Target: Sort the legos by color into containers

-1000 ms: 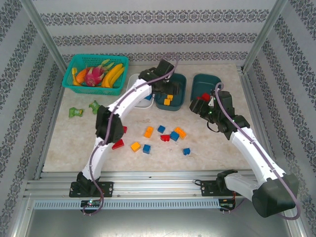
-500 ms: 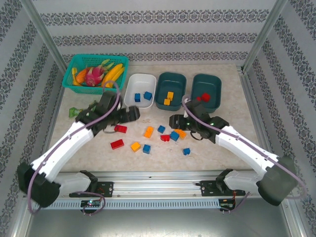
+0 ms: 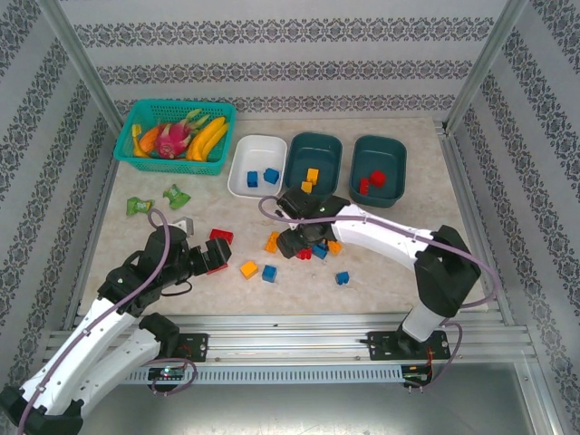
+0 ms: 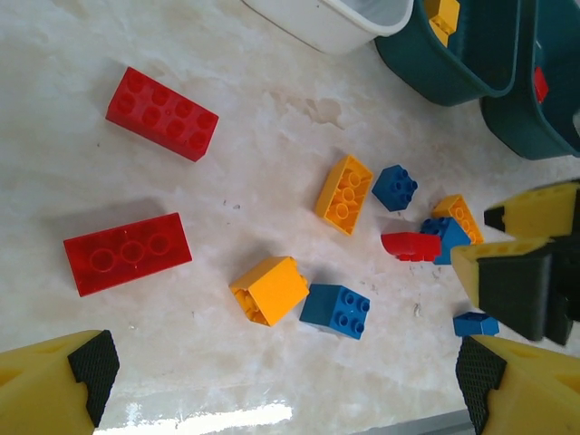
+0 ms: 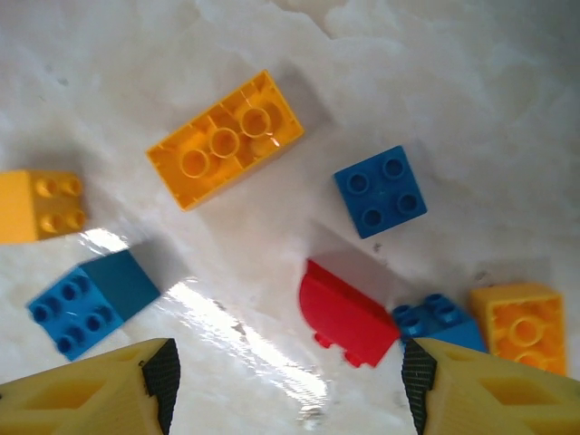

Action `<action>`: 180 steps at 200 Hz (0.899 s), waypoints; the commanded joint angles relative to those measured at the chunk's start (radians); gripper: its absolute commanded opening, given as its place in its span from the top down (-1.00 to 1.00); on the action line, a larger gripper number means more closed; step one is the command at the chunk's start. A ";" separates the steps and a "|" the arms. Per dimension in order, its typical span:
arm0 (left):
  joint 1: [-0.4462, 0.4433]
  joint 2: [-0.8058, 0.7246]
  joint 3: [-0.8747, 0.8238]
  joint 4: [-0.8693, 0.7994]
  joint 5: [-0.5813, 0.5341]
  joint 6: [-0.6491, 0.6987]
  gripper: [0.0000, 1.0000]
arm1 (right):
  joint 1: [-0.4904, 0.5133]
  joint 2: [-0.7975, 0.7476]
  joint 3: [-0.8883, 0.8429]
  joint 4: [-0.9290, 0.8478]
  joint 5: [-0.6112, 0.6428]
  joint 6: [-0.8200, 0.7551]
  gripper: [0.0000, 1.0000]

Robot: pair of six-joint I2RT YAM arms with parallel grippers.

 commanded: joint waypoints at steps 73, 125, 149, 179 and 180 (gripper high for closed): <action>-0.005 -0.070 0.008 -0.026 0.083 0.005 -0.93 | -0.022 0.223 0.155 -0.246 0.021 -0.456 -0.37; -0.005 -0.059 0.002 -0.002 0.087 -0.007 -0.91 | -0.001 0.303 0.172 -0.221 0.045 -0.430 -0.15; -0.005 -0.054 0.004 0.001 0.086 -0.006 -0.90 | 0.006 0.336 0.188 -0.224 0.054 -0.411 0.07; -0.004 -0.049 0.003 0.010 0.096 -0.006 -0.89 | 0.007 0.317 0.179 -0.214 0.059 -0.400 0.42; -0.004 -0.050 0.003 0.011 0.098 -0.006 -0.89 | 0.007 0.316 0.178 -0.214 0.057 -0.401 0.43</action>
